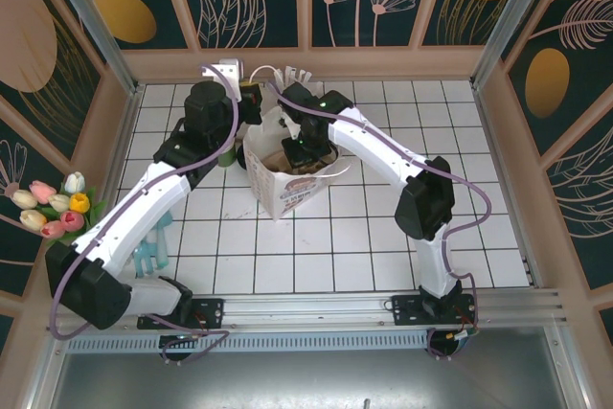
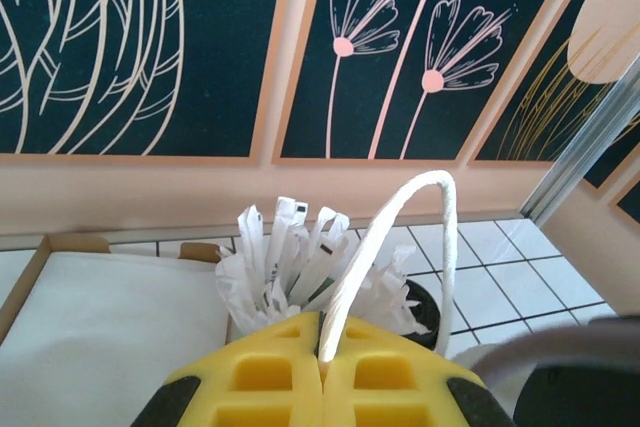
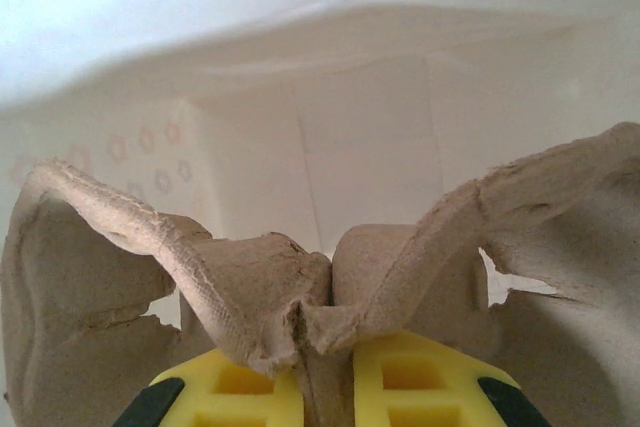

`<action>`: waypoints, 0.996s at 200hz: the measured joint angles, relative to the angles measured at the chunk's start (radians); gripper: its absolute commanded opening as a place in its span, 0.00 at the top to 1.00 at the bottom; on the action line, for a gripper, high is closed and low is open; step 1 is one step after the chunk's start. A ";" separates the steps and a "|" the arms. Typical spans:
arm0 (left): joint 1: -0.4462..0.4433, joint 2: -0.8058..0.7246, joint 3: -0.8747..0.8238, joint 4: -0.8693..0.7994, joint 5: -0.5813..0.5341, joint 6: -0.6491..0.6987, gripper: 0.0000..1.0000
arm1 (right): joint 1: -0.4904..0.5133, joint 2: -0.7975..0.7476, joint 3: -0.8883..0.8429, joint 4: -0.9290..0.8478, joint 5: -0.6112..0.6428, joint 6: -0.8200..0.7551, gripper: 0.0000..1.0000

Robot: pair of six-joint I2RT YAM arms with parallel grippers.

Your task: Pack the takeout coffee

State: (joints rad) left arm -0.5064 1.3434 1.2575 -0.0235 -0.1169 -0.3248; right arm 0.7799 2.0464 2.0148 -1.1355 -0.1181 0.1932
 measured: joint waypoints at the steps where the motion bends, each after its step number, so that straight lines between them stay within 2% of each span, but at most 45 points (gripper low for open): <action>1: 0.000 0.003 0.003 0.000 0.000 -0.002 1.00 | 0.000 0.000 0.000 -0.001 0.001 -0.001 0.95; 47: 0.004 0.077 0.068 -0.011 0.056 -0.075 1.00 | -0.003 0.000 -0.035 -0.018 0.016 0.007 0.95; 71: 0.008 0.117 0.102 -0.028 0.095 -0.109 1.00 | -0.016 0.000 -0.078 -0.003 -0.016 0.022 0.96; 131: 0.014 0.124 0.098 -0.040 0.119 -0.181 1.00 | -0.053 0.000 -0.150 0.073 -0.031 0.034 0.96; 199: 0.045 0.112 0.083 -0.039 0.135 -0.224 1.00 | -0.042 0.000 -0.286 0.149 0.034 0.034 0.97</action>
State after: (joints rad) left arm -0.4618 1.4555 1.3403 -0.0620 0.0181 -0.5491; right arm 0.7380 2.0464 1.7287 -0.9867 -0.0845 0.2268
